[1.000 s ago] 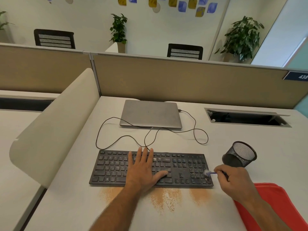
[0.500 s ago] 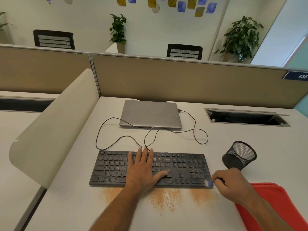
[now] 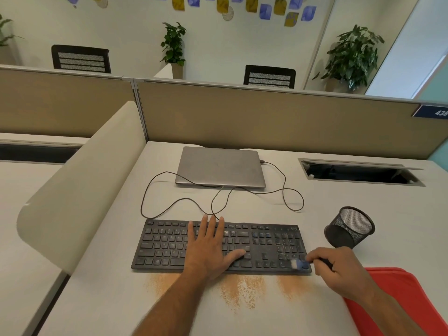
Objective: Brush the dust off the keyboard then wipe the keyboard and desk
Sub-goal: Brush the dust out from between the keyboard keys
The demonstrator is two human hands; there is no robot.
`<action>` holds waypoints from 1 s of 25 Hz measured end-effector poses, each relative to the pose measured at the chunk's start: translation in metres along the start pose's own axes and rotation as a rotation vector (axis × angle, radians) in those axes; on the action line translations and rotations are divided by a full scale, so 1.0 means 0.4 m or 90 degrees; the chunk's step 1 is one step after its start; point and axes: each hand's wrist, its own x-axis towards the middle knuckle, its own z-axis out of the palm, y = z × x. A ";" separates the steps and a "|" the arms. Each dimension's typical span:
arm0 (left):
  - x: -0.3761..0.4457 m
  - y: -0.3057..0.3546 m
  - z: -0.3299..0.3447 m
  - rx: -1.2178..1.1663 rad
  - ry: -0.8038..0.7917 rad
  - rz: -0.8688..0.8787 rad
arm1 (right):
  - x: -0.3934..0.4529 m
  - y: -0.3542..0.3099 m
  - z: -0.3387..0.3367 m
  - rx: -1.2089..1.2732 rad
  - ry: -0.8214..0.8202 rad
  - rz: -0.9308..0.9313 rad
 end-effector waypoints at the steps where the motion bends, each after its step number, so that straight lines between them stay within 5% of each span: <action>1: 0.000 -0.001 0.000 0.000 0.000 0.000 | -0.002 -0.004 0.004 -0.003 -0.004 0.001; 7: -0.002 0.000 -0.002 0.000 0.000 0.002 | -0.008 0.037 -0.010 -0.194 0.044 0.098; 14: 0.000 0.001 0.000 -0.001 -0.001 0.001 | 0.019 -0.044 0.021 0.068 0.062 0.047; 21: 0.001 0.000 0.001 0.002 -0.004 0.000 | 0.051 -0.061 0.014 -0.052 -0.030 0.025; 25: 0.000 -0.001 -0.001 -0.001 0.000 0.003 | 0.069 -0.061 0.004 0.008 0.062 0.030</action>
